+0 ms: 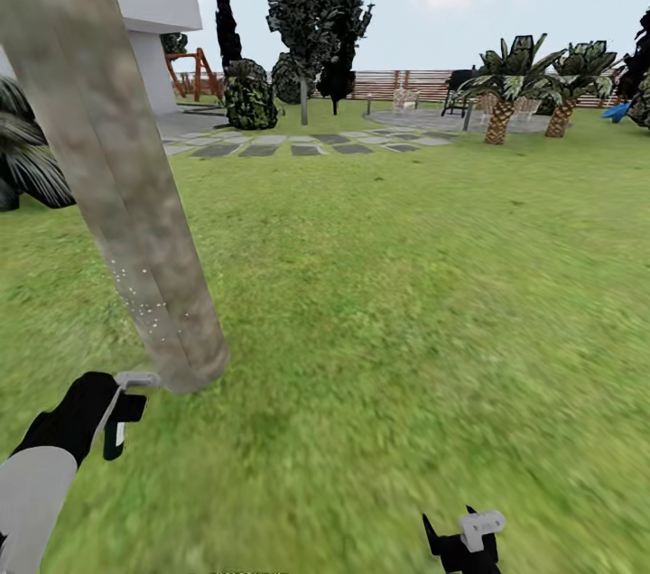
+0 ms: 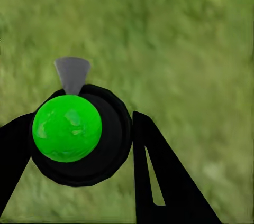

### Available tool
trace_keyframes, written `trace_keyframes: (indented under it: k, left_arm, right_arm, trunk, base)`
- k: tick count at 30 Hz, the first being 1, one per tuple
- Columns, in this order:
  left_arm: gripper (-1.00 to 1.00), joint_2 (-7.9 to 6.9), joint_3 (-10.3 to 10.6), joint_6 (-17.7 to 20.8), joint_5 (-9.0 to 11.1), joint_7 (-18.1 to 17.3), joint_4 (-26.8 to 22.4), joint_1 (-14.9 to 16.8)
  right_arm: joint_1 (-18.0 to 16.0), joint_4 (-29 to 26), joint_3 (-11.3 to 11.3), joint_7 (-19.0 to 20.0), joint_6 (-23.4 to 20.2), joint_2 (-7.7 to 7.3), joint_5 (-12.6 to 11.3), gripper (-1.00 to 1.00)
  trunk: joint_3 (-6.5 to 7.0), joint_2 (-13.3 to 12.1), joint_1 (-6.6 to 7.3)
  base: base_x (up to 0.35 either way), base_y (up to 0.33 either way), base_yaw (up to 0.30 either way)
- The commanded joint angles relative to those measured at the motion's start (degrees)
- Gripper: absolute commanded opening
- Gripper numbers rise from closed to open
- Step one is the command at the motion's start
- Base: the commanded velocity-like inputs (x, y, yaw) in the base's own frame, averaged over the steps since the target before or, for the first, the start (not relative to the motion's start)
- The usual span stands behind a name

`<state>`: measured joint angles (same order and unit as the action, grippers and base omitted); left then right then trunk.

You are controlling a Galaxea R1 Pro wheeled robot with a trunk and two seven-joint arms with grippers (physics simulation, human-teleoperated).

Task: In the garden, pick up the pesticide atomizer on the floor and spray pesticide onto both trees until each tree trunk is fully covered.

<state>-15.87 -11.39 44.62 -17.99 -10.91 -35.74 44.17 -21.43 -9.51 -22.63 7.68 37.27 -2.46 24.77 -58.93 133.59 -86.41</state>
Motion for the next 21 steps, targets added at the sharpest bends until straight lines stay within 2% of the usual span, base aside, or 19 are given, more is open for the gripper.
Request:
trace_keyframes:
  k: [1, 3, 5, 8, 9, 11, 12, 16, 21]
  left_arm:
    - [-1.00, 0.04, -0.5, 0.1, -0.7, -0.4, 0.2, 0.0]
    - [-1.00, 0.06, -0.6, 0.0, -0.7, 0.2, 0.5, -0.2]
    - [-1.00, 0.62, -0.8, -0.6, -0.5, 3.7, 1.3, -0.6]
    - [-1.00, 3.16, -1.7, -8.9, -0.4, 9.8, 3.8, -0.9]
    - [-1.00, 3.66, -3.2, -10.5, 0.6, 11.7, 4.8, -0.9]
    - [-1.00, 3.84, -4.9, -11.4, 2.9, 12.7, 6.5, -0.9]
    - [-1.00, 3.83, -5.1, -11.5, 3.3, 12.8, 6.8, -0.9]
    - [-1.00, 3.45, -5.4, -11.7, 3.7, 13.6, 6.9, -0.9]
    - [-1.00, 3.91, -5.4, -11.8, 3.8, 13.7, 7.1, -0.9]
  right_arm:
    - [-0.1, 0.0, -0.5, 0.5, 0.2, 0.00, 0.1, 1.00]
    - [0.0, 0.0, -0.5, 0.5, 0.2, 0.00, 0.1, 1.00]
    - [0.0, 0.1, -0.5, 0.5, 0.2, 0.07, 0.2, 1.00]
    - [0.0, 0.0, -0.5, 0.5, 0.2, 0.09, 0.2, 1.00]
    - [0.0, 0.0, -0.5, 0.5, 0.2, 0.09, 0.2, 1.00]
    - [0.0, 0.0, -0.5, 0.5, 0.2, 0.05, 0.2, 1.00]
    - [0.0, 0.0, -0.5, 0.5, 0.2, 0.02, 0.2, 1.00]
    - [0.0, 0.0, -0.5, 0.5, 0.2, -0.08, 0.2, 1.00]
    - [0.0, 0.0, -0.6, 0.5, 0.2, -0.08, 0.2, 1.00]
  trunk:
    - [-0.05, 0.0, 0.01]
    - [-0.05, 0.0, 0.01]
    - [-0.05, 0.0, 0.01]
    - [-0.05, 0.0, 0.01]
    - [-0.05, 0.0, 0.01]
    - [-0.05, 0.0, 0.01]
    - [-0.05, 0.0, 0.01]
    - [-0.05, 0.0, 0.01]
    - [-0.05, 0.0, 0.01]
  base:
    - [0.002, -0.002, 0.274]
    - [0.001, -0.001, 0.275]
    - [0.000, 0.000, 0.218]
    - [0.000, 0.000, 0.051]
    - [0.000, 0.000, 0.009]
    - [0.000, 0.000, 0.003]
    - [0.000, 0.000, 0.000]
    - [0.142, -0.133, 0.000]
    - [0.197, -0.204, 0.000]
